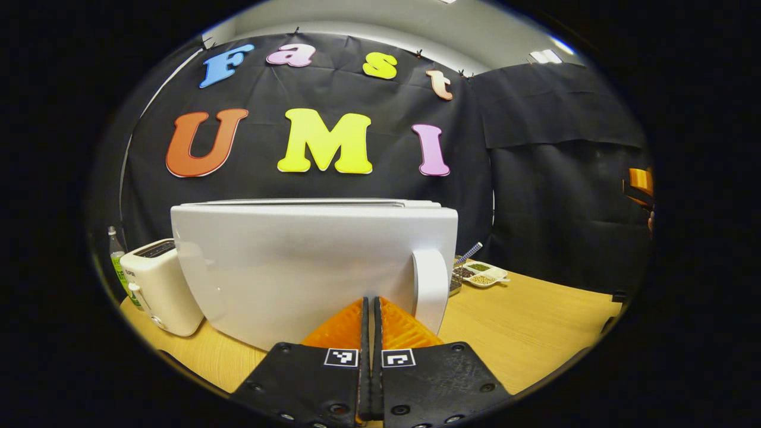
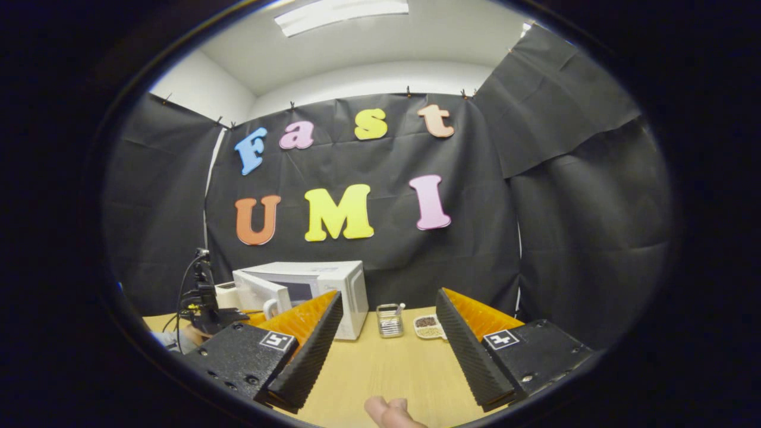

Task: Open the microwave oven with the left hand, put the food in, and close the microwave oven.

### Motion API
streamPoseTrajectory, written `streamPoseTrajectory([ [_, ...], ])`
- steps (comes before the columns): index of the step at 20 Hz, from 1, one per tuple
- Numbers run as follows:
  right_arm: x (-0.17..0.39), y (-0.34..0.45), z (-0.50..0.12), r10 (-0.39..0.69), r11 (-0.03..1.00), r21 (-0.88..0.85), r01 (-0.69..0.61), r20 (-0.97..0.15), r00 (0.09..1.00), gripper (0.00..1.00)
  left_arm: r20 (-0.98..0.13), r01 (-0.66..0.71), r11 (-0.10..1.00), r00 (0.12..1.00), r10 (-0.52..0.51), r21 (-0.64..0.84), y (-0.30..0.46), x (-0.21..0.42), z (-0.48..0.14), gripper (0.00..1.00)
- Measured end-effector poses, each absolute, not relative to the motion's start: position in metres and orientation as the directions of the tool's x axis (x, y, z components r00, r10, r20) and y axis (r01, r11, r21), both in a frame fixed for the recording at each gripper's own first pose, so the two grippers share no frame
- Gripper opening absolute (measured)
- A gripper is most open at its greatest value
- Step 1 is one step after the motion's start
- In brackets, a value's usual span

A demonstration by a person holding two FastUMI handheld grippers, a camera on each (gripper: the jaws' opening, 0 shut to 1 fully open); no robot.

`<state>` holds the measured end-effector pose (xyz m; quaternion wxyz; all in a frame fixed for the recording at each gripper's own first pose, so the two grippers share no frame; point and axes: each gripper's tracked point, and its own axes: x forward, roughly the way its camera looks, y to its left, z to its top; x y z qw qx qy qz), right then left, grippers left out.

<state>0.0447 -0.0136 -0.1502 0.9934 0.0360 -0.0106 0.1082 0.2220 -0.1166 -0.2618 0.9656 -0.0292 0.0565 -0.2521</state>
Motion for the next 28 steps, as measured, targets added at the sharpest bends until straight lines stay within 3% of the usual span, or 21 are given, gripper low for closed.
streamPoseTrajectory([
  [5, 0.042, -0.023, -0.15, 0.2, 0.978, 0.064, -0.2, 0.005, 0.98, 0.91, -0.101, 0.465, 0.879, 0.874, -0.475, -0.106, -0.129, 0.26, -0.262, 0.0],
  [6, 0.044, -0.024, -0.151, 0.198, 0.978, 0.067, -0.198, 0.0, 0.98, 1.0, -0.099, 0.461, 0.881, 0.877, -0.471, -0.111, -0.132, 0.266, -0.261, 0.0],
  [7, 0.044, -0.025, -0.153, 0.198, 0.978, 0.068, -0.197, -0.005, 0.98, 1.0, -0.1, 0.453, 0.884, 0.88, -0.464, -0.114, -0.134, 0.275, -0.262, 0.0],
  [8, 0.047, -0.027, -0.155, 0.193, 0.979, 0.069, -0.192, -0.012, 0.981, 0.91, -0.102, 0.444, 0.888, 0.884, -0.455, -0.118, -0.137, 0.281, -0.264, 0.0],
  [9, 0.048, -0.03, -0.159, 0.19, 0.98, 0.068, -0.188, -0.02, 0.982, 0.91, -0.103, 0.433, 0.893, 0.89, -0.445, -0.121, -0.139, 0.288, -0.264, 0.0],
  [10, 0.049, -0.031, -0.16, 0.186, 0.981, 0.068, -0.184, -0.024, 0.982, 1.0, -0.111, 0.42, 0.899, 0.894, -0.434, -0.127, -0.141, 0.295, -0.266, 0.0],
  [13, 0.051, -0.033, -0.164, 0.182, 0.982, 0.053, -0.18, -0.035, 0.983, 1.0, -0.161, 0.381, 0.916, 0.903, -0.398, -0.128, -0.148, 0.312, -0.276, 0.0],
  [14, 0.05, -0.031, -0.162, 0.187, 0.982, 0.046, -0.186, -0.033, 0.982, 0.91, -0.162, 0.374, 0.919, 0.906, -0.392, -0.127, -0.149, 0.314, -0.275, 0.0],
  [17, 0.046, -0.032, -0.161, 0.186, 0.982, 0.03, -0.186, -0.023, 0.982, 0.91, -0.16, 0.374, 0.919, 0.907, -0.391, -0.125, -0.151, 0.315, -0.274, 0.01],
  [18, 0.046, -0.031, -0.161, 0.186, 0.982, 0.029, -0.185, -0.024, 0.982, 1.0, -0.16, 0.374, 0.919, 0.907, -0.39, -0.122, -0.151, 0.315, -0.274, 0.0],
  [23, 0.039, -0.024, -0.167, 0.187, 0.982, 0.036, -0.185, -0.062, 0.98, 1.0, -0.192, 0.339, 0.934, 0.915, -0.355, -0.115, -0.15, 0.326, -0.277, 0.02],
  [24, 0.037, -0.023, -0.166, 0.186, 0.982, 0.035, -0.184, -0.065, 0.98, 0.91, -0.203, 0.332, 0.933, 0.913, -0.354, -0.136, -0.148, 0.323, -0.277, 0.02],
  [28, 0.02, -0.019, -0.162, 0.186, 0.982, 0.035, -0.184, -0.07, 0.98, 0.91, -0.237, 0.327, 0.936, 0.907, -0.35, -0.13, -0.151, 0.323, -0.277, 0.02],
])
